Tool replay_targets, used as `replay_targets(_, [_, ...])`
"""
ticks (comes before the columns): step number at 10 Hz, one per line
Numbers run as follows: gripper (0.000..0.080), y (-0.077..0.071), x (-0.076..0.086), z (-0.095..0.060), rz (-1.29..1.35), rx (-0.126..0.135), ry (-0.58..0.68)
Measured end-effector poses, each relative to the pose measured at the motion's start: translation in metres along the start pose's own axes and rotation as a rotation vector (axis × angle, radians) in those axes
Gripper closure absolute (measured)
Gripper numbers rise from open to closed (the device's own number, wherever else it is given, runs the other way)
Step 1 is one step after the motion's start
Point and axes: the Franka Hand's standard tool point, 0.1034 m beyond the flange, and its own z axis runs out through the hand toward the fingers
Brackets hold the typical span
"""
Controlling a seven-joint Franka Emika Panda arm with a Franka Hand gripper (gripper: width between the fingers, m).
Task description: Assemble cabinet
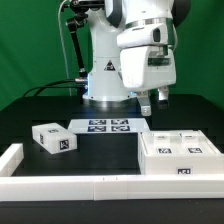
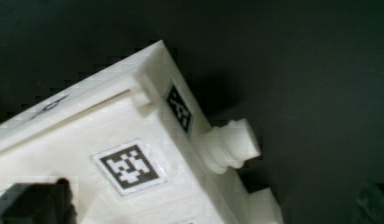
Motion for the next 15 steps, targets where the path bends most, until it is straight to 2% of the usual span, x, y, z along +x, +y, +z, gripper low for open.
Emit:
replay_targets(3, [0.0003,0.0,0.0,0.0,0.021,0.0,0.001])
replay_targets(5, [0.0003,-0.005,0.003,0.002,0.324,0.009,0.009])
replay_targets(6, [0.0003,-0.003,0.005,0.004,0.431,0.016,0.011])
replay_targets(13, [0.0003,-0.004,0.01,0.008,0.872,0.044,0.032])
replay_targets(15, [0.0003,-0.011,0.012,0.012,1.075,0.055,-0.003])
